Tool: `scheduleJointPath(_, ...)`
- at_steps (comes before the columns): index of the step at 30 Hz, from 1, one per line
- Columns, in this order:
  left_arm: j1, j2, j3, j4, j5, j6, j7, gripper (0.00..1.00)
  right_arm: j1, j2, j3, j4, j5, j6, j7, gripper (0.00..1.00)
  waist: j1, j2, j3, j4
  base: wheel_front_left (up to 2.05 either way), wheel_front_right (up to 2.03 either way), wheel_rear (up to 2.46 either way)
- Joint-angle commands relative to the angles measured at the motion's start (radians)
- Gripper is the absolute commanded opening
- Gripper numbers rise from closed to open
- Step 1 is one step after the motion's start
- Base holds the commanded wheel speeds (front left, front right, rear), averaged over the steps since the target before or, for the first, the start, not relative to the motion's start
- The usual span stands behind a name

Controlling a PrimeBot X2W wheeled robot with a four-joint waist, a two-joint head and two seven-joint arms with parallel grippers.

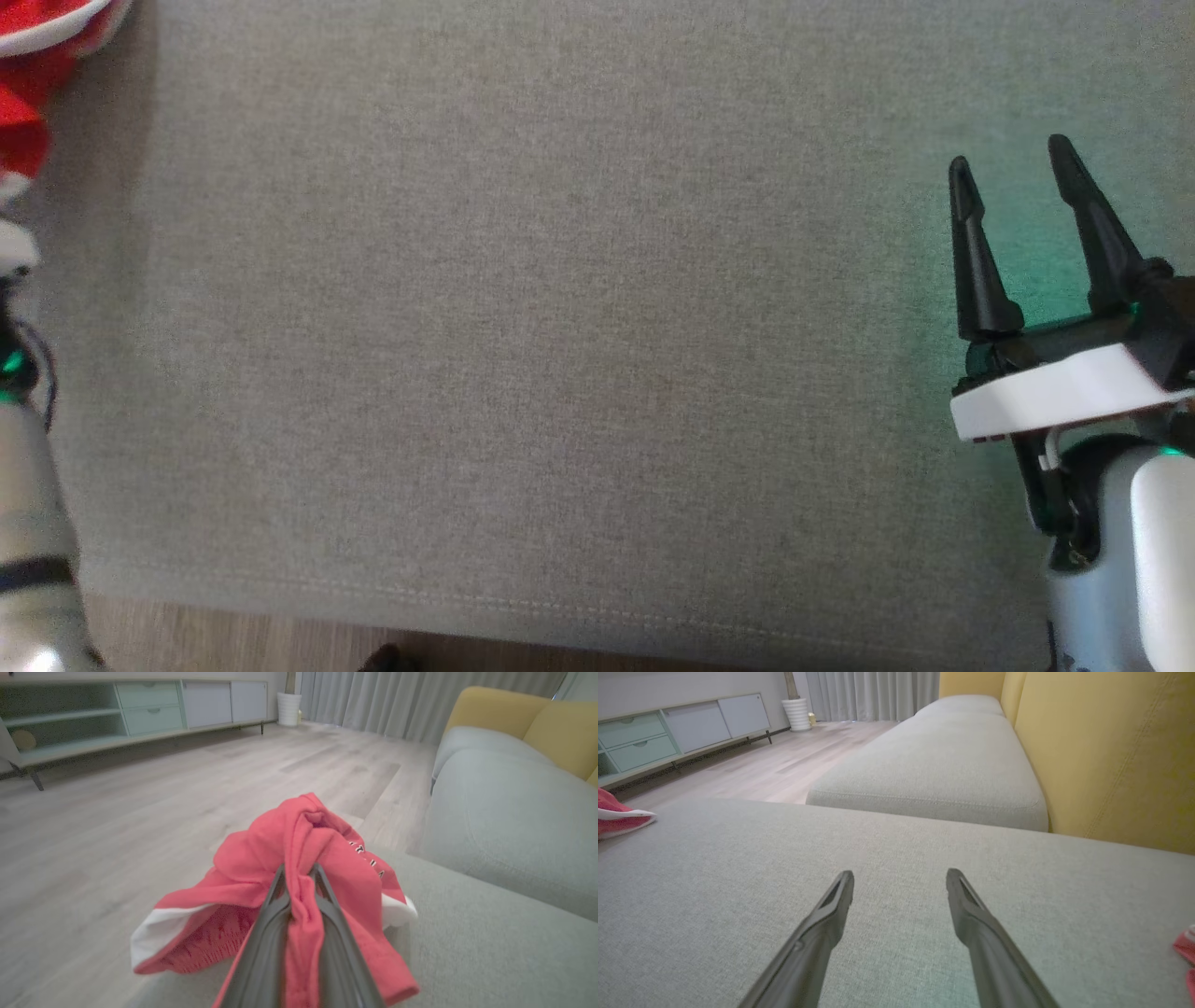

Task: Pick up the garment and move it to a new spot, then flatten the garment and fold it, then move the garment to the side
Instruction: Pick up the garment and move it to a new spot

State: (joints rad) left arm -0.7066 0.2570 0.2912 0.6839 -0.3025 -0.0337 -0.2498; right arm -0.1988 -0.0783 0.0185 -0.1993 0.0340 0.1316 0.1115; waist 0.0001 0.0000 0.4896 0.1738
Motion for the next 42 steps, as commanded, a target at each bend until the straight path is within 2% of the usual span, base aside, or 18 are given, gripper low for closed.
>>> scheduleJointPath(1, 0.059, 0.046, 0.047, -0.087, 0.020, 0.007, -0.012, 0.00, -0.007, 0.010, 0.013, -0.028, 0.004, -0.001, -0.013, 1.00, -0.0001, 0.0000, -0.032, -0.002, 0.00, 0.00, 0.00)
scheduleJointPath(6, 0.188, -0.012, 0.083, -0.345, 0.080, -0.013, -0.012, 0.00, 0.011, 0.019, -0.011, 0.001, 0.019, -0.001, -0.045, 1.00, -0.0001, 0.0000, -0.121, -0.013, 0.00, 0.00, 0.00)
scheduleJointPath(13, 0.392, -0.117, 0.038, -0.640, 0.146, -0.033, -0.012, 0.00, 0.067, 0.026, -0.034, 0.035, 0.046, -0.001, -0.075, 1.00, -0.0001, 0.0000, -0.235, -0.048, 0.00, 0.00, 0.00)
scheduleJointPath(17, 0.488, -0.151, 0.009, -0.737, 0.160, -0.028, -0.010, 0.00, 0.099, 0.028, -0.042, 0.043, 0.071, -0.001, -0.085, 1.00, -0.0001, 0.0000, -0.270, -0.078, 0.00, 0.00, 0.00)
scheduleJointPath(22, 0.548, -0.166, -0.041, -0.802, 0.181, -0.029, 0.018, 0.00, 0.121, 0.028, -0.031, 0.053, 0.090, -0.001, -0.093, 1.00, -0.0001, 0.0000, -0.291, -0.119, 0.00, 0.00, 0.00)
scheduleJointPath(25, 0.581, -0.178, -0.111, -0.844, 0.197, -0.037, 0.042, 0.00, 0.125, 0.028, -0.023, 0.059, 0.100, -0.001, -0.100, 1.00, -0.0001, 0.0000, -0.300, -0.156, 0.00, 0.00, 0.00)
scheduleJointPath(29, 0.588, -0.191, -0.228, -0.848, 0.199, -0.056, 0.074, 0.00, 0.123, 0.028, -0.014, 0.061, 0.112, -0.001, -0.107, 1.00, -0.0001, 0.0000, -0.293, -0.208, 0.00, 0.00, 0.00)
scheduleJointPath(33, 0.512, -0.192, -0.368, -0.791, 0.210, -0.080, 0.093, 0.00, 0.107, 0.028, -0.008, 0.055, 0.118, -0.001, -0.113, 1.00, -0.0001, 0.0000, -0.249, -0.261, 0.00, 0.00, 0.00)
scheduleJointPath(42, 0.299, -0.191, -0.681, -0.486, 0.208, -0.096, 0.082, 0.00, 0.091, 0.028, 0.007, 0.092, 0.160, -0.001, -0.154, 1.00, -0.0001, 0.0000, -0.184, -0.382, 0.00, 0.00, 0.00)
